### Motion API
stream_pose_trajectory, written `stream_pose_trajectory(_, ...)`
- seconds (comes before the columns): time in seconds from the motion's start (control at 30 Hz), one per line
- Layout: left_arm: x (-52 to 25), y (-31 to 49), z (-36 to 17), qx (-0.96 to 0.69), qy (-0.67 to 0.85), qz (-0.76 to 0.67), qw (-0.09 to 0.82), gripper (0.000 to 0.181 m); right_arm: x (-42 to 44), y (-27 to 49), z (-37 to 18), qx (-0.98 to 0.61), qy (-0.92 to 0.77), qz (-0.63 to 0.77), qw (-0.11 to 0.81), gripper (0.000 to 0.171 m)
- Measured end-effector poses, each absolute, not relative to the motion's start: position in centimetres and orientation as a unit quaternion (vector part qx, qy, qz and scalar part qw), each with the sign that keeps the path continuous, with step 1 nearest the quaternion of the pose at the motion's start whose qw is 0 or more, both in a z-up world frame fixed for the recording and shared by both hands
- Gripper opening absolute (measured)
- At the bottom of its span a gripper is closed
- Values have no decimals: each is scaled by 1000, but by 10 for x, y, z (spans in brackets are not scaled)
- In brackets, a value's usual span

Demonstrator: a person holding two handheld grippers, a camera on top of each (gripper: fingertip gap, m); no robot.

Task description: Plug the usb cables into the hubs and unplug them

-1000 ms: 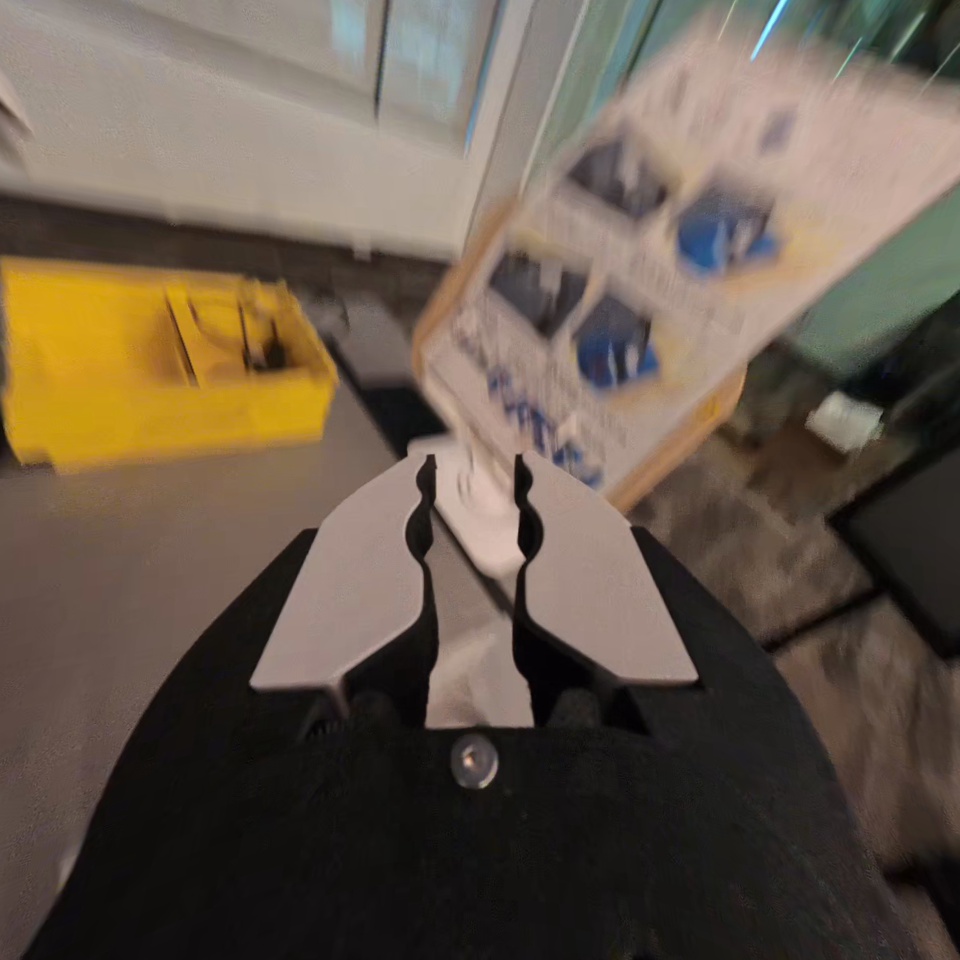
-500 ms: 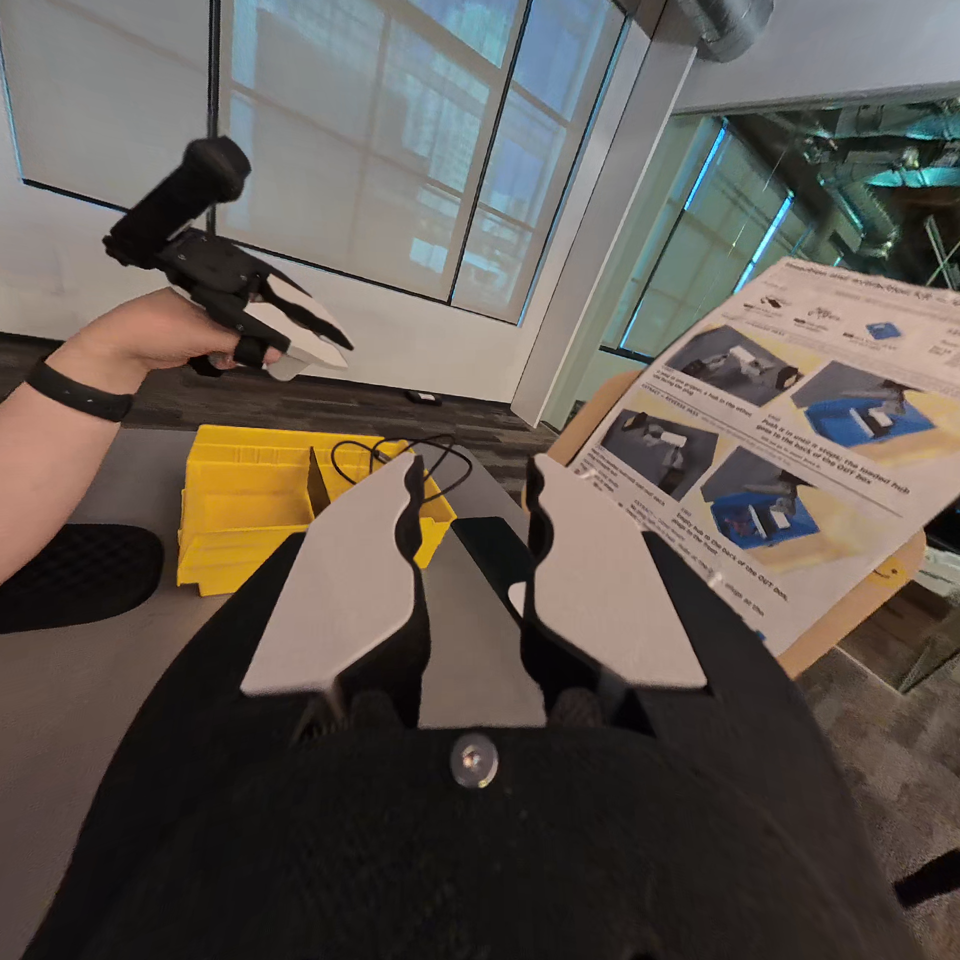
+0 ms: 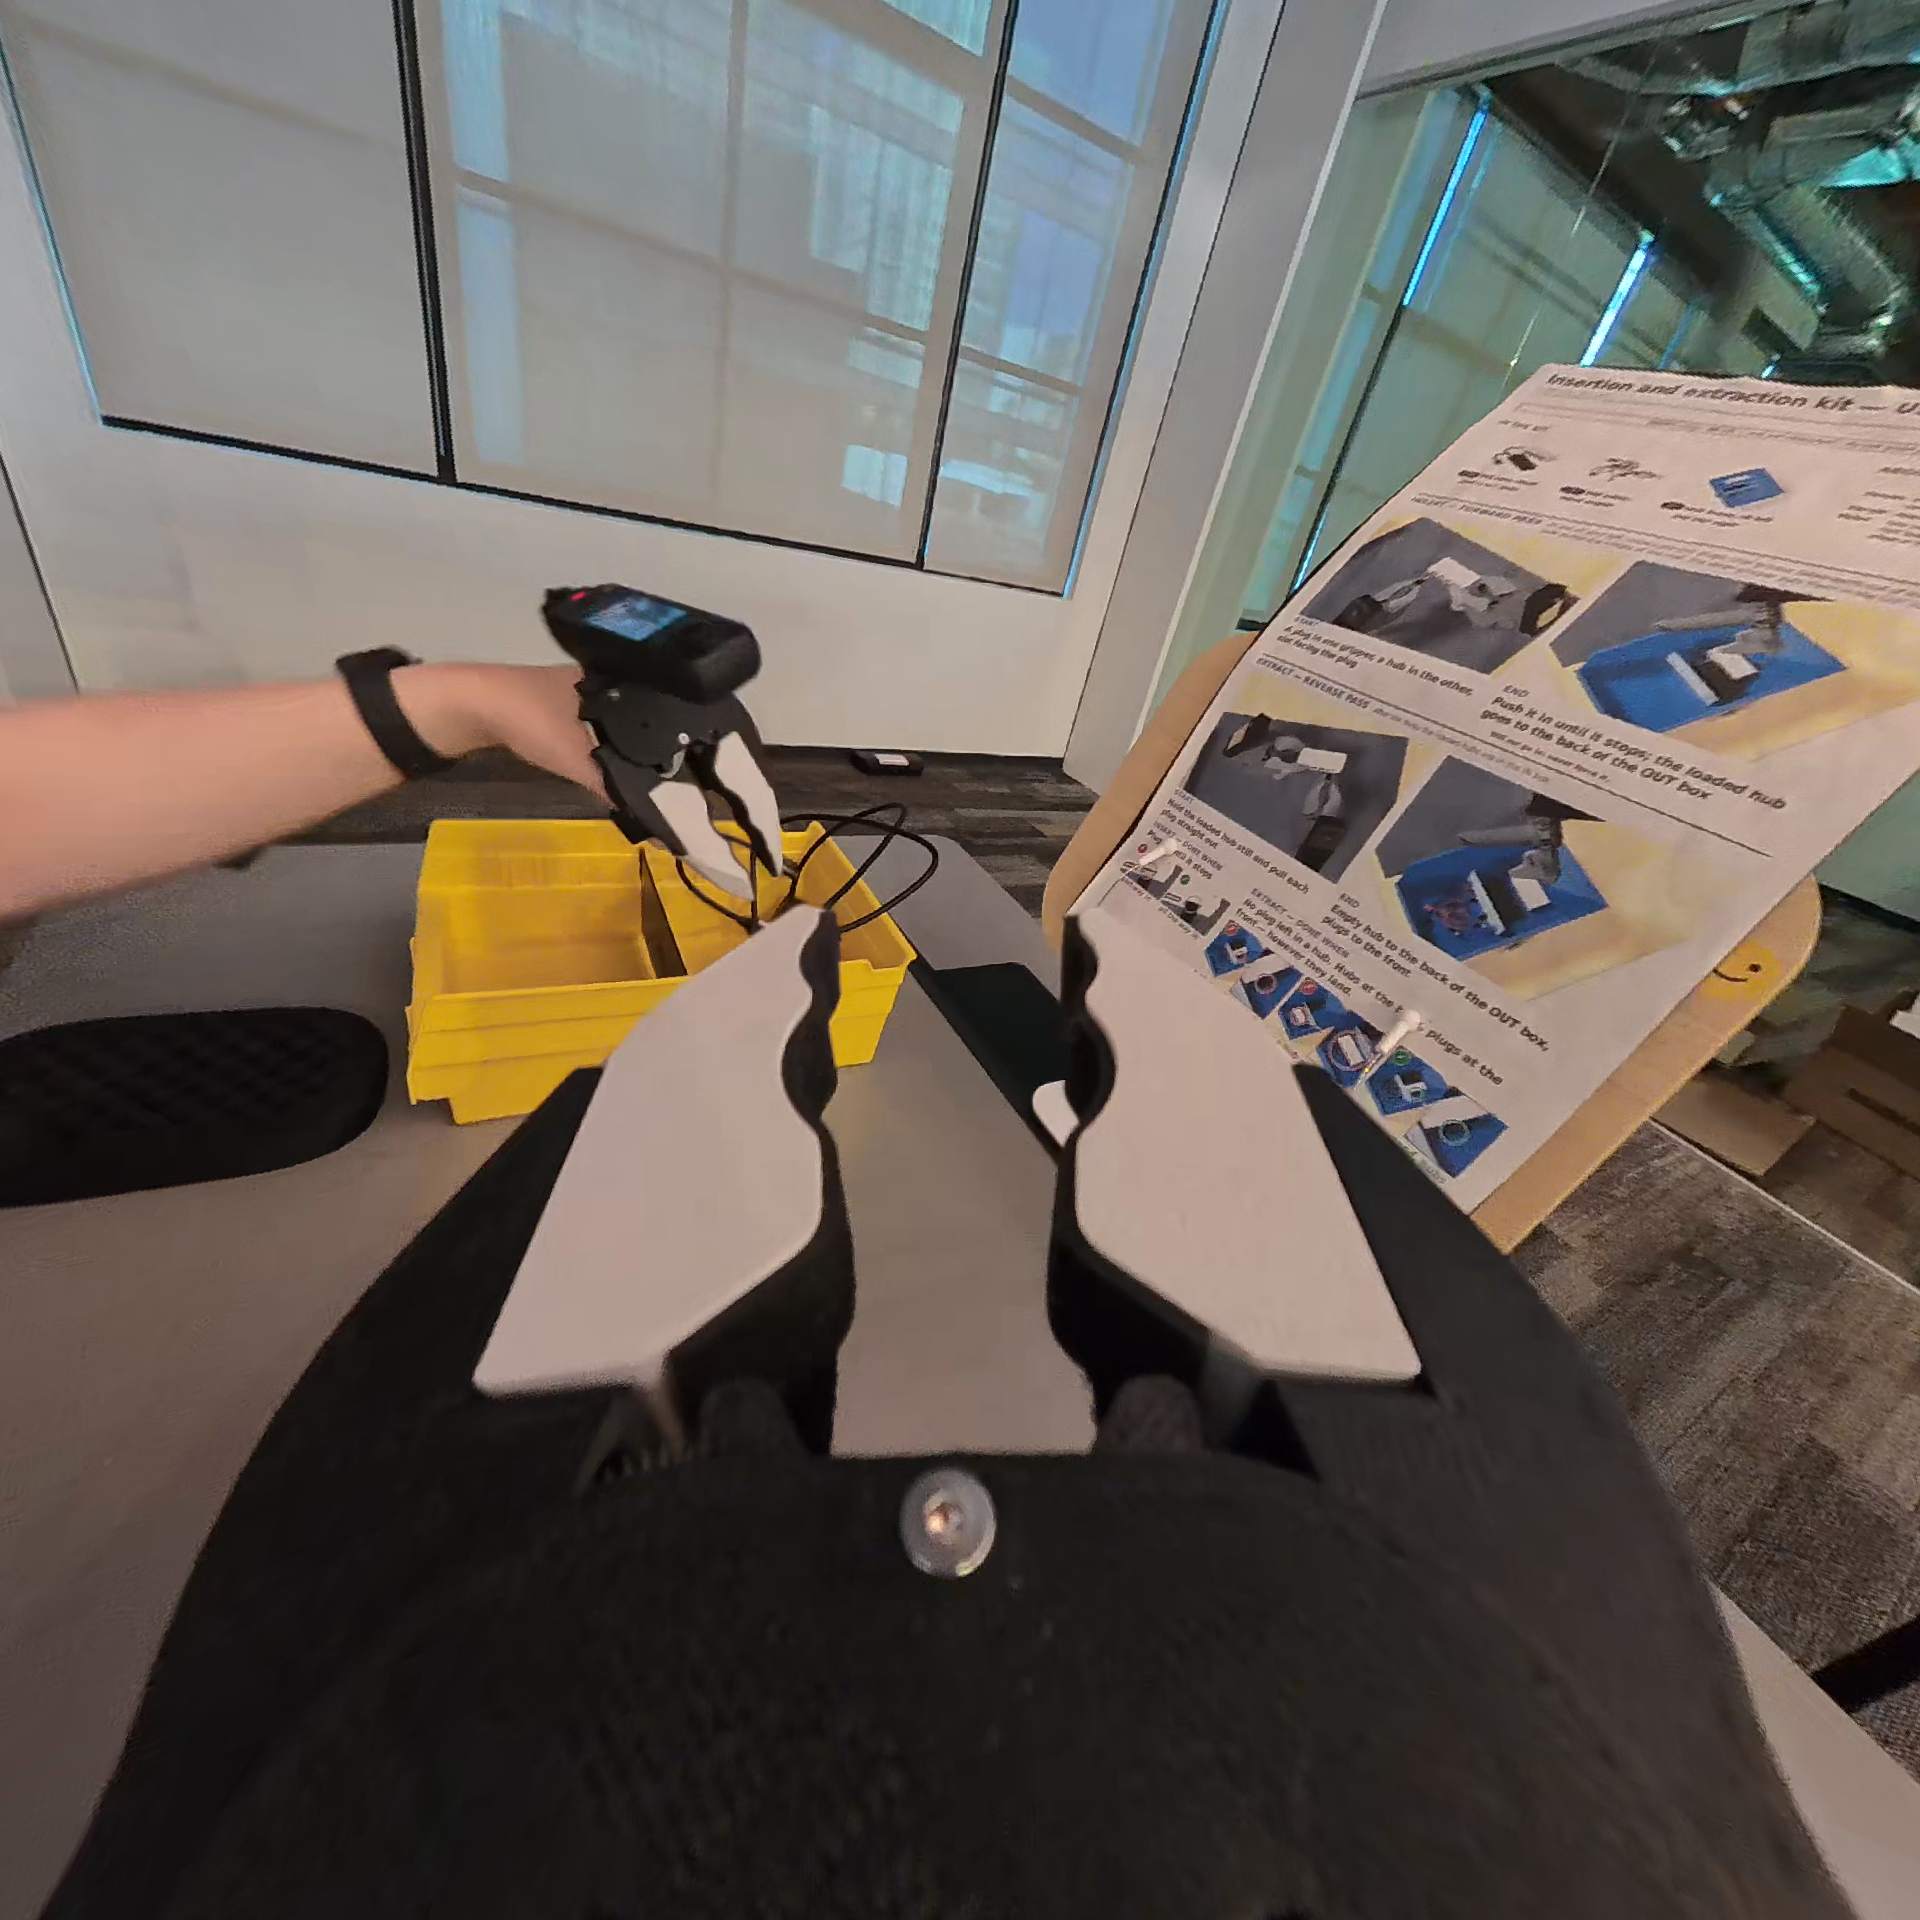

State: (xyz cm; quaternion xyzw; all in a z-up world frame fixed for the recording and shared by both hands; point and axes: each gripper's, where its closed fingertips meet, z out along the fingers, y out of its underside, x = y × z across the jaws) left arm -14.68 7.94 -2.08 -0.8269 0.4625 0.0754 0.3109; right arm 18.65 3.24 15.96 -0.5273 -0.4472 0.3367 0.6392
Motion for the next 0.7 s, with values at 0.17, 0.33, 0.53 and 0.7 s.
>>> stream_pose_trajectory(0.17, -173, 81, -65, -775, 594, 145, 163, 29, 179, 41, 152, -532, -460, 301, 644, 41)
stream_pose_trajectory(0.33, -181, 98, -96, -644, 714, 246, 119, 36, 180, 48, 152, -533, -452, 292, 653, 41)
stream_pose_trajectory(0.53, -185, 108, -114, -627, 744, 210, 94, 41, 186, 59, 147, -549, -445, 270, 654, 41)
stream_pose_trajectory(0.7, -189, 114, -114, -610, 766, 189, 71, 43, 184, 65, 139, -559, -451, 262, 644, 41)
